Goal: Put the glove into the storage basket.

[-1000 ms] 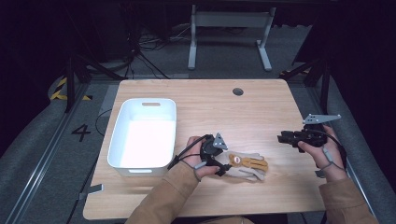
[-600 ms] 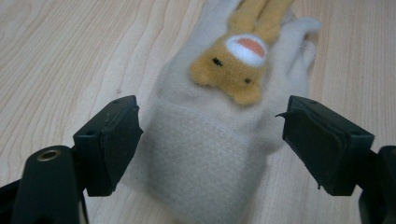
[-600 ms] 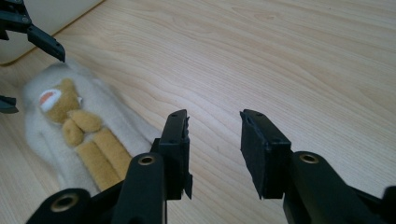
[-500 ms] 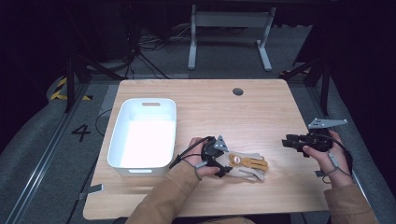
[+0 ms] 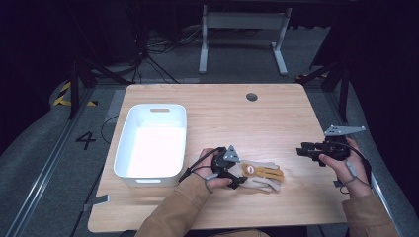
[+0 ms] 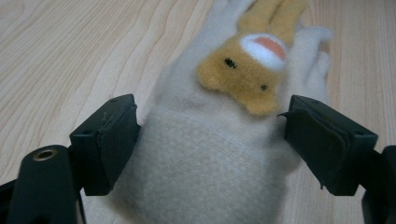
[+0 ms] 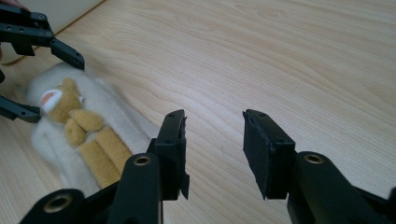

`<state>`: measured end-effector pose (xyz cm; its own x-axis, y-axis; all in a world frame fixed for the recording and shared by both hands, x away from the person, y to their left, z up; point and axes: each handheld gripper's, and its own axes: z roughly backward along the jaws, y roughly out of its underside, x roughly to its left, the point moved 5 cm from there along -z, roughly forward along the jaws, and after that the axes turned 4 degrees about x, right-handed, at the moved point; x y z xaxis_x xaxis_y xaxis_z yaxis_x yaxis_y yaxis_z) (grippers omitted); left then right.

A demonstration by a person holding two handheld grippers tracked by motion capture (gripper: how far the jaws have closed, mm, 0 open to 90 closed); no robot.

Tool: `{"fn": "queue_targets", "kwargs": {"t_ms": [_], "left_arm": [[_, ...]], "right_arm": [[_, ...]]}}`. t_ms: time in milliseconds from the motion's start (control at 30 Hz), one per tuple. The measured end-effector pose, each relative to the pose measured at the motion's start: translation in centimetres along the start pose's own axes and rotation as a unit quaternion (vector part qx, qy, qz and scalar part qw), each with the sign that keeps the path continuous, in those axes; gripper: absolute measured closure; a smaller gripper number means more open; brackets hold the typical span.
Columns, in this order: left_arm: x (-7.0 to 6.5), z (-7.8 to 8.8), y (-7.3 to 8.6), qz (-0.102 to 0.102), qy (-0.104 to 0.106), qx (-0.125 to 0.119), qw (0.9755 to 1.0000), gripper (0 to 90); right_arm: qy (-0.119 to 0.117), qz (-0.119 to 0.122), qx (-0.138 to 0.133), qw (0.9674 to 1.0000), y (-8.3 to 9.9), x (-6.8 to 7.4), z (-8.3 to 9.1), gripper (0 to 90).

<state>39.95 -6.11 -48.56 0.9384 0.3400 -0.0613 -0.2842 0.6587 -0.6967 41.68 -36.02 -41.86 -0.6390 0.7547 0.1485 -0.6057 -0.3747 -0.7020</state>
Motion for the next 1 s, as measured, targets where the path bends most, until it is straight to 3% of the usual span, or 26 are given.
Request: {"fn": "queue_targets", "kwargs": {"t_ms": [433, 567, 633, 733, 767, 1000], "left_arm": [[-0.3, -0.9, 0.6, -0.019, 0.002, 0.022, 0.9996, 16.1], [-0.2, 0.6, 0.2, -0.016, 0.000, 0.006, 0.9998, 18.8], [-0.3, 0.9, 0.4, -0.018, 0.003, 0.013, 0.9998, 18.2], [-0.4, 0.5, 0.8, -0.031, -0.003, 0.022, 0.9993, 16.3], [-0.5, 0.0, 0.9, -0.032, -0.002, 0.021, 0.9993, 16.0], [-0.4, -0.9, 0.7, -0.037, -0.002, 0.022, 0.9991, 15.6]], "right_arm": [[-0.004, 0.004, 0.001, 1.0000, -0.1, 0.3, -0.2, 60.0], [-0.007, 0.006, 0.000, 1.0000, -0.1, 0.4, -0.2, 59.9], [-0.008, 0.006, -0.001, 0.9999, -0.2, 0.5, -0.3, 59.5], [-0.012, 0.009, 0.001, 0.9999, -0.2, 0.6, -0.4, 59.2], [-0.023, 0.006, -0.003, 0.9997, -0.3, 0.9, -0.4, 59.3], [-0.024, 0.008, -0.005, 0.9997, -0.4, 1.0, -0.4, 59.3]]}}
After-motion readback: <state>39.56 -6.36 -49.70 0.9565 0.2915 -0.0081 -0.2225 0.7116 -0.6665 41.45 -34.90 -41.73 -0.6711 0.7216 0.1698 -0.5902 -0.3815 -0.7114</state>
